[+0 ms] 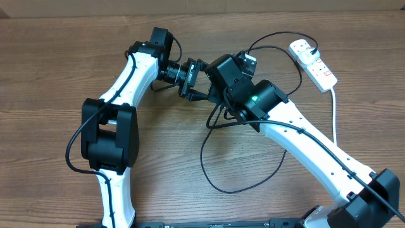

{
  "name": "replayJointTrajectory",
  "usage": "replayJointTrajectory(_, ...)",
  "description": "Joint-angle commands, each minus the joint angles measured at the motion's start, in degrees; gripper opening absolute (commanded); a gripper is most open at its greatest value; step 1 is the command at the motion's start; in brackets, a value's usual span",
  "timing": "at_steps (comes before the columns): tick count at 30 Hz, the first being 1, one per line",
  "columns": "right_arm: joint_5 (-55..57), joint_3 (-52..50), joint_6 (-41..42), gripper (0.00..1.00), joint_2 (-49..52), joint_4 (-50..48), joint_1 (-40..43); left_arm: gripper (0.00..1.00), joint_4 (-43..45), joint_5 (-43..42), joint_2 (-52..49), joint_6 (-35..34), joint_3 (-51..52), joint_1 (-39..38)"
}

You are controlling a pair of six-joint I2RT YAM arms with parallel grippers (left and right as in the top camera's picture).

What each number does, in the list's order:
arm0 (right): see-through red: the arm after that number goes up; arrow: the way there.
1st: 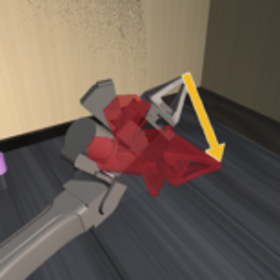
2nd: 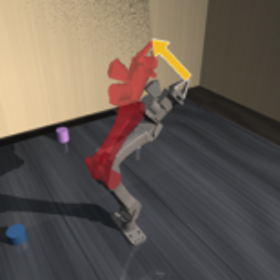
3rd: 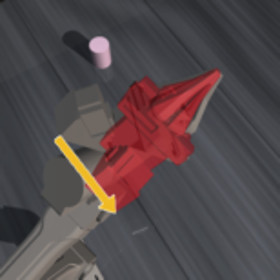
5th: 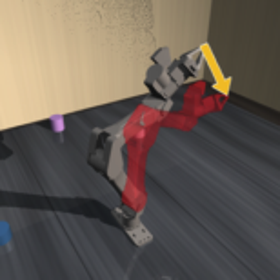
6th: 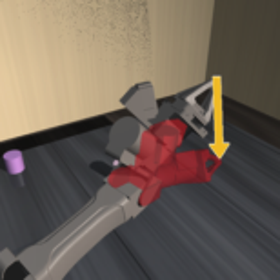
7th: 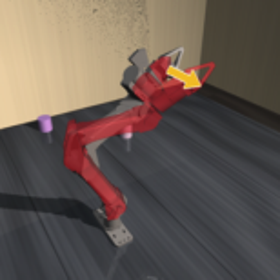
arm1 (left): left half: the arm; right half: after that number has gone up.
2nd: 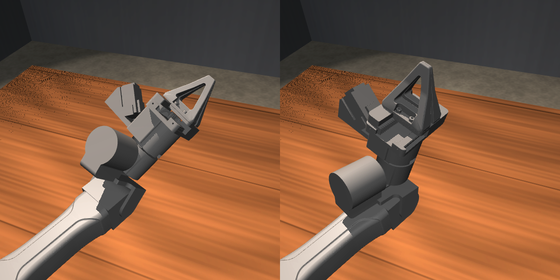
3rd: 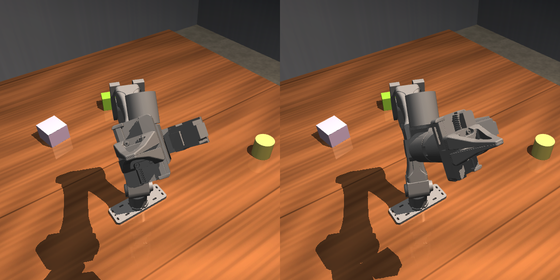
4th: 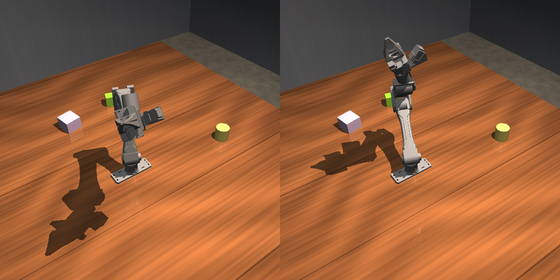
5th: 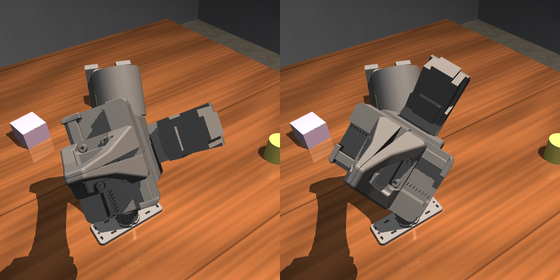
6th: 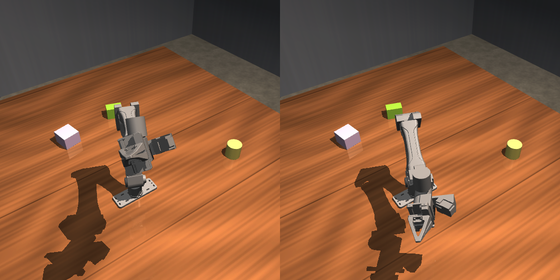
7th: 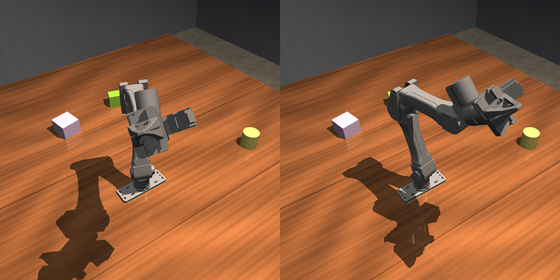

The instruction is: Plug charger to phone and switch on socket

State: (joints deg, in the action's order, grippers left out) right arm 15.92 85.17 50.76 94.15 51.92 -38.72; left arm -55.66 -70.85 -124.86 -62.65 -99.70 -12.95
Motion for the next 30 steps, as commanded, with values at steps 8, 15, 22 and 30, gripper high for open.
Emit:
replayJointTrajectory(8, 2.25, 1.05, 5.92, 0.04, 0.24, -0.37, -0.22, 0.68, 2.78, -2.14, -0.48, 0.04, -1.7, 0.17)
replayJointTrajectory(15, 7.02, 1.05, 22.32, 0.04, 0.22, -0.22, -0.2, 0.68, 5.29, -0.72, -0.48, -0.85, -1.7, 0.85)
replayJointTrajectory(22, 7.23, 1.05, 42.21, 0.04, 0.22, -1.33, -0.15, 0.68, 5.31, 2.05, -0.48, -0.87, -1.7, 1.79)
replayJointTrajectory(30, 2.78, 1.05, 54.69, 0.04, 0.22, -2.19, -0.17, 0.65, 5.44, 2.05, -0.48, -5.38, -1.7, 1.79)
